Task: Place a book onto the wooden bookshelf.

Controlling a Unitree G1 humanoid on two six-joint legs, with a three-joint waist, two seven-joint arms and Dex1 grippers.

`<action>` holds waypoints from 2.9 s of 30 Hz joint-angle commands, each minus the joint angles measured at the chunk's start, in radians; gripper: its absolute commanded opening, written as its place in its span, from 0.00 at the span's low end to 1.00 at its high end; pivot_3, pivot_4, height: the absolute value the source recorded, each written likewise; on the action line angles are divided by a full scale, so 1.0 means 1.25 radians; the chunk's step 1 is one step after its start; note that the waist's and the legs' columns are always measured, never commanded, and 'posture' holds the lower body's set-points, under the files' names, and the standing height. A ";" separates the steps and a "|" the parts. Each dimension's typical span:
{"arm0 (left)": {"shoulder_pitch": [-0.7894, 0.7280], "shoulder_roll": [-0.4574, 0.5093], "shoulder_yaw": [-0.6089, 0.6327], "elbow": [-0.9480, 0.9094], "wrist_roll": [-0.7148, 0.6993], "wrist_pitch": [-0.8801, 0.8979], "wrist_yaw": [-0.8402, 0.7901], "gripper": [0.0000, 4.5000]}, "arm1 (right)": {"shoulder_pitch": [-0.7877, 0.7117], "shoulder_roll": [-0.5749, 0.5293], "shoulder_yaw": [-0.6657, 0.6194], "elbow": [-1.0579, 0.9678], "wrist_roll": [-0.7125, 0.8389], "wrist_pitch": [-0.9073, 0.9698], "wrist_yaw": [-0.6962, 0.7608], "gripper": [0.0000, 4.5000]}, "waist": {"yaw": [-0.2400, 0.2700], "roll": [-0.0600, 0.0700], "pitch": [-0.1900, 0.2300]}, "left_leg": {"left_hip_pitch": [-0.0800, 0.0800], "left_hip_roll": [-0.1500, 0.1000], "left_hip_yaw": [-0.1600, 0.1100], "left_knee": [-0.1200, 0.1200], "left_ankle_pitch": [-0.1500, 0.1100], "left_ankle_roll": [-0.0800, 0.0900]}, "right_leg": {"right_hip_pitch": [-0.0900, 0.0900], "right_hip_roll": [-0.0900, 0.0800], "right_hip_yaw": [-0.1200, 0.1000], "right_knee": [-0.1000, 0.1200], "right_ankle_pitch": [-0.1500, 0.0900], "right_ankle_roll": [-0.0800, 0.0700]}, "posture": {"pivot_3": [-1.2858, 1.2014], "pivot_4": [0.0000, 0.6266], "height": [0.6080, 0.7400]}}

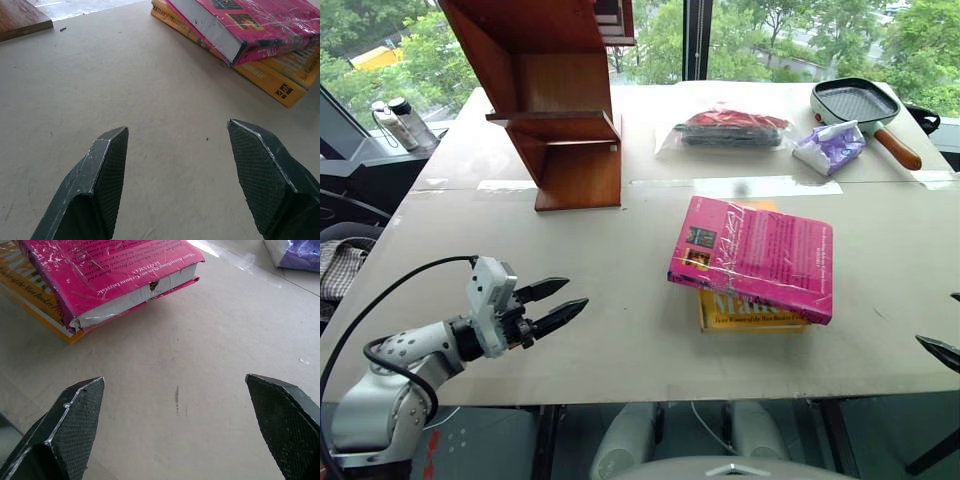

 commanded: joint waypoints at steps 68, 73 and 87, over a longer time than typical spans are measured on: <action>-0.032 -0.203 -0.108 -0.190 -0.516 0.284 0.446 0.74 | -0.312 -0.060 0.322 -0.148 -0.016 0.212 -0.153 0.45 | 0.018 0.002 0.000 | -0.003 -0.001 -0.003 -0.002 0.000 0.001 | 0.000 0.000 -0.003 -0.006 0.001 0.001 | 0.52 0.24 1.00; -0.041 -0.294 -0.146 -0.141 -0.779 0.287 0.687 0.74 | -0.271 -0.040 0.230 -0.193 0.078 0.203 -0.117 0.98 | 0.017 0.002 0.000 | -0.002 -0.001 -0.003 -0.001 0.000 0.001 | 0.000 0.000 -0.002 -0.005 0.001 0.001 | 0.52 0.24 1.00; -0.061 -0.451 -0.251 -0.012 -1.075 0.175 1.070 0.74 | -0.158 -0.022 0.123 -0.330 0.253 0.200 -0.073 0.99 | 0.022 0.003 -0.001 | -0.002 -0.003 -0.002 0.000 0.000 0.001 | 0.001 -0.001 -0.002 -0.005 0.001 0.001 | 0.52 0.24 1.00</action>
